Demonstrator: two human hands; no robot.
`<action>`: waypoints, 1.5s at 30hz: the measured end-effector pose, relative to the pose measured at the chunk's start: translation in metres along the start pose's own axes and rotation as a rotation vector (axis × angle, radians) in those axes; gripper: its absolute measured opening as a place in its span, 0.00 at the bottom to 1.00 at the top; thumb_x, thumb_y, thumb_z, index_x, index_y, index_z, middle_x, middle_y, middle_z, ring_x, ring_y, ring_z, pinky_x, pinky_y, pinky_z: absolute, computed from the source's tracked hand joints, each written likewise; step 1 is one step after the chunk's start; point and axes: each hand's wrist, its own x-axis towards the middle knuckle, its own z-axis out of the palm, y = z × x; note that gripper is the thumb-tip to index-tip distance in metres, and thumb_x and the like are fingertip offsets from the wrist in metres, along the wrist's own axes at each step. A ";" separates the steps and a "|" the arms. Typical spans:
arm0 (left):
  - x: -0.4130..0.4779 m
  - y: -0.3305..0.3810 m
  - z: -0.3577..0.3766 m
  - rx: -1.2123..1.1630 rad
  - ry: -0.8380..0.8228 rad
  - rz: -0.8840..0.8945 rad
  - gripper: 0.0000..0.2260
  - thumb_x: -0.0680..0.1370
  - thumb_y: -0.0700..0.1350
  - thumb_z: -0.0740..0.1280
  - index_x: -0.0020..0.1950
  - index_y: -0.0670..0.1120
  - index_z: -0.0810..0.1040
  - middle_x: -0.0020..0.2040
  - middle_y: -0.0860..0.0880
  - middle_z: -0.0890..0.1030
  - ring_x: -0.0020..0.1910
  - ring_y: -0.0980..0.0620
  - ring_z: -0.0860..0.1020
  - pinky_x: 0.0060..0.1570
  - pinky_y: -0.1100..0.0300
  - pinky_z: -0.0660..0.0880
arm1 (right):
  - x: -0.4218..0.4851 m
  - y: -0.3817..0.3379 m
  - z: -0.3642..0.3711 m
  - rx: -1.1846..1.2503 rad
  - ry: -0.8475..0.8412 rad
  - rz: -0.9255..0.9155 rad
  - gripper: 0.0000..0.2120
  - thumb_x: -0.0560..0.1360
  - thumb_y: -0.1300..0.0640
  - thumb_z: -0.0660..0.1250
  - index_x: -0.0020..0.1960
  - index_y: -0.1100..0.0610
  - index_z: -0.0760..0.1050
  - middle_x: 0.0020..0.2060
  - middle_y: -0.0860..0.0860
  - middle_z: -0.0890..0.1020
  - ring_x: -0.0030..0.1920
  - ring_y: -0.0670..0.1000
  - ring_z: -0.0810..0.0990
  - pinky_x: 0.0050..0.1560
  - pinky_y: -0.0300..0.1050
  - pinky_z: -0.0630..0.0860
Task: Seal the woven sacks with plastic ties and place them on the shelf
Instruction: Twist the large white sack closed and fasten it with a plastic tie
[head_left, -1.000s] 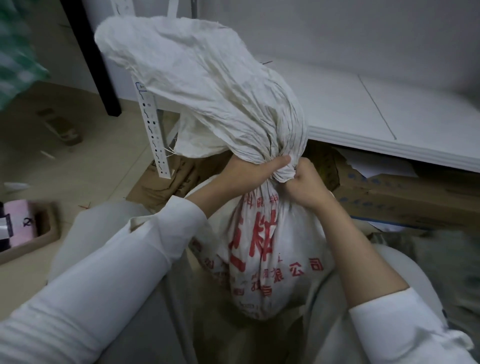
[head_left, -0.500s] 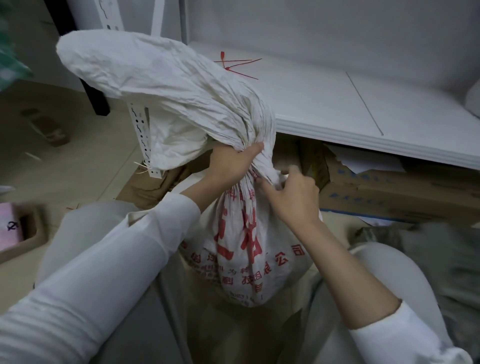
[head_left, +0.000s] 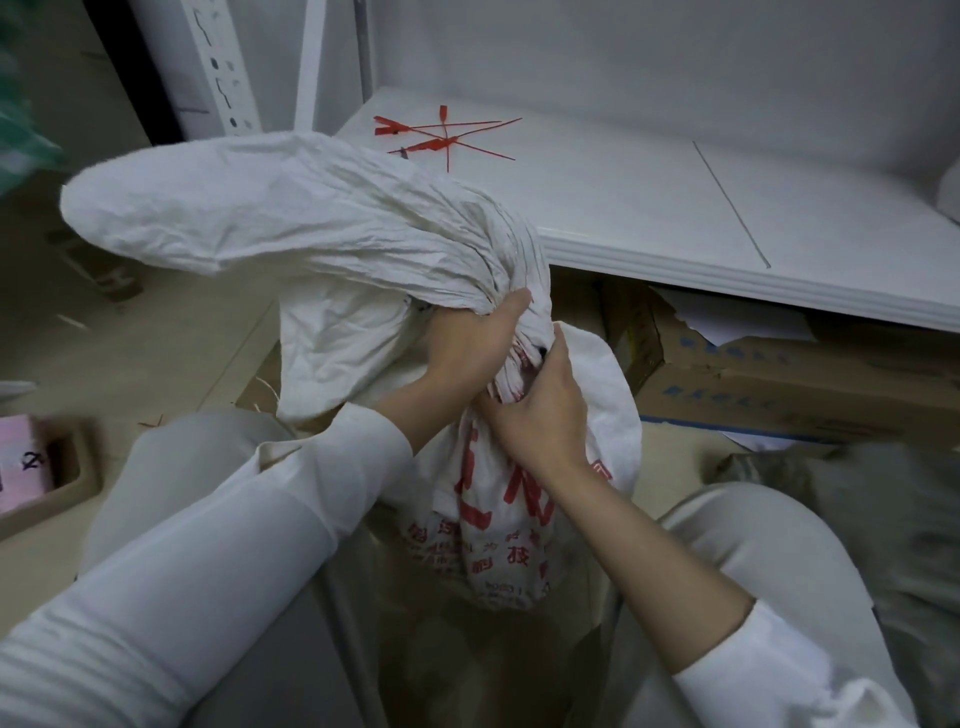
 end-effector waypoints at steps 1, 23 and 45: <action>-0.001 0.000 0.001 -0.009 -0.006 0.015 0.26 0.73 0.48 0.73 0.70 0.46 0.72 0.66 0.52 0.75 0.66 0.54 0.71 0.69 0.59 0.65 | 0.002 0.000 0.000 0.034 0.034 -0.015 0.53 0.62 0.37 0.72 0.77 0.54 0.50 0.69 0.52 0.72 0.66 0.53 0.73 0.64 0.53 0.72; 0.010 0.007 -0.009 0.169 -0.225 0.215 0.25 0.76 0.50 0.71 0.71 0.45 0.71 0.70 0.50 0.72 0.70 0.55 0.68 0.73 0.59 0.61 | 0.056 0.017 -0.028 0.046 -0.113 -0.373 0.13 0.74 0.65 0.63 0.57 0.59 0.78 0.48 0.52 0.84 0.48 0.52 0.81 0.46 0.45 0.76; 0.023 -0.006 -0.005 0.266 -0.067 0.155 0.30 0.74 0.49 0.72 0.72 0.41 0.68 0.71 0.45 0.71 0.71 0.47 0.67 0.73 0.53 0.62 | 0.002 -0.004 -0.017 -0.424 -0.186 -0.034 0.47 0.66 0.39 0.73 0.73 0.62 0.57 0.51 0.54 0.79 0.51 0.56 0.79 0.42 0.44 0.69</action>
